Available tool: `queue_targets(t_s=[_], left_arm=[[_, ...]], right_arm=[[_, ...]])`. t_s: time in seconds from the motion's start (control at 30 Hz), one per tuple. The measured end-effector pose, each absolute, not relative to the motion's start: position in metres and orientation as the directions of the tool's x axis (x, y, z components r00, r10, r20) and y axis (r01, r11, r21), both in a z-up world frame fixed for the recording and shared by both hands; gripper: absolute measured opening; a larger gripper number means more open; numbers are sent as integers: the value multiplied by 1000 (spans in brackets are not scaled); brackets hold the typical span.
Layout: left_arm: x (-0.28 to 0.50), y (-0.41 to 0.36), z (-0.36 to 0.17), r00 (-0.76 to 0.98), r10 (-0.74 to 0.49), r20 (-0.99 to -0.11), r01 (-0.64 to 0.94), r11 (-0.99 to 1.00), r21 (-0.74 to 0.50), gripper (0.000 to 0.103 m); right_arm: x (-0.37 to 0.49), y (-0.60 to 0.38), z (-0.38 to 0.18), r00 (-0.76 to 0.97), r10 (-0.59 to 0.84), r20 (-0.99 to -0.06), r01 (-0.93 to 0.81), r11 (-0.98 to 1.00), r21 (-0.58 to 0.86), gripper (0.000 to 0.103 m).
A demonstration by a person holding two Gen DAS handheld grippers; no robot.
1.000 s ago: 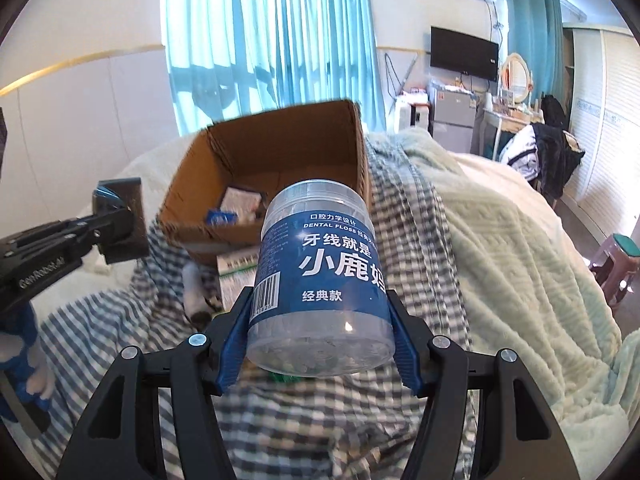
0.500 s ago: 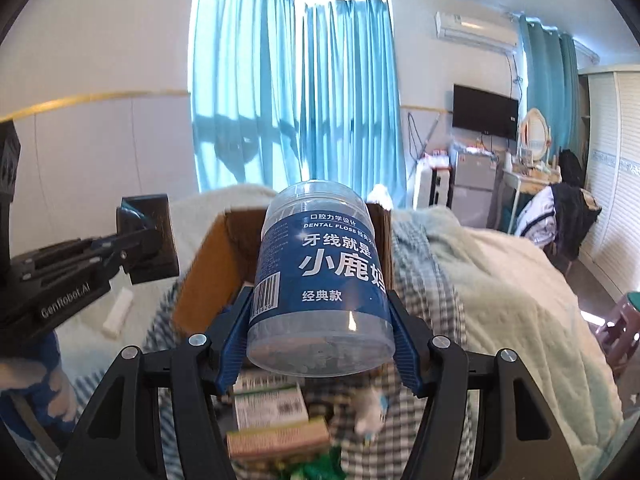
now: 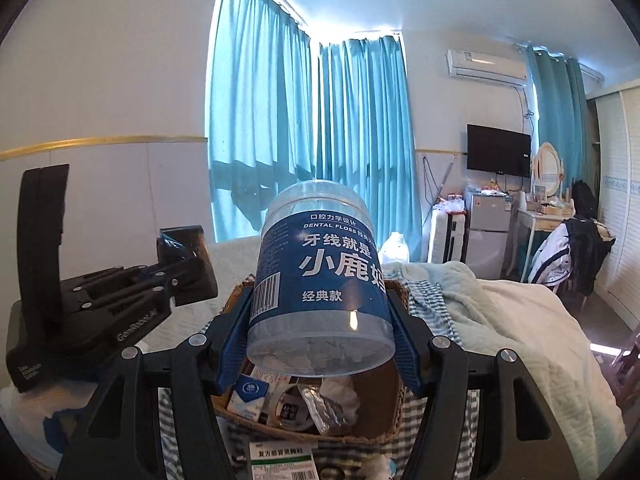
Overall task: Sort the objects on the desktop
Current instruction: 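Carry the floss jar and black cap over the box and release them inside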
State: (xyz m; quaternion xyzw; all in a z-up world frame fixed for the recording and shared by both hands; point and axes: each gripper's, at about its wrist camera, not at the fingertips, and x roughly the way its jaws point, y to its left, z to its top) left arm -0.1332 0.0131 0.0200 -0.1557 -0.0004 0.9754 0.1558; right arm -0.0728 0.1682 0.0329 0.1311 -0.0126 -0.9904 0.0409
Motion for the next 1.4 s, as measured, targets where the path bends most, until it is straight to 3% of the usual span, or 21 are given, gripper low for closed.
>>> queue_targets(t_s=[0.17,0.3,0.7,0.8,0.83,0.87,0.93,0.97,1.23,1.4], left_arm=[[-161,9,-9,-892,299,-338,-298,-953,-56,7],[-176,10,-35,-862,366,-352,-367,-928,-67,7],[-215,30,-102,-773,340,-536,-377,-925,-44,9],[-216,32,-105,-768,327,-551,-368,-929,-37,19],[-216,32,-104,-771,325,-548,-366,-930,-35,28],[-213,33,-102,-779,320,-540,-362,-932,-29,47],[-207,33,-97,-807,302,-508,-347,-938,-6,73],[-202,32,-93,-823,289,-490,-336,-942,7,75],[-180,24,-65,-855,279,-438,-306,-952,-8,86],[-162,13,-50,-872,259,-415,-275,-961,-23,101]], right_arm=[[-100,172,8,-949,-101,-300,86,-994,63,61],[-126,175,-29,-928,-84,-362,70,-996,51,61],[-175,190,-100,-865,-51,-499,43,-999,28,61],[-176,189,-106,-863,-46,-503,41,-999,20,62],[-175,188,-107,-866,-47,-499,40,-999,25,62],[-173,189,-106,-870,-51,-490,42,-999,28,62],[-169,188,-103,-882,-48,-469,44,-999,19,68],[-165,188,-100,-889,-41,-455,41,-999,9,73],[-132,197,-69,-929,-4,-369,1,-1000,10,79],[-111,194,-54,-942,20,-336,-18,-1000,-8,84]])
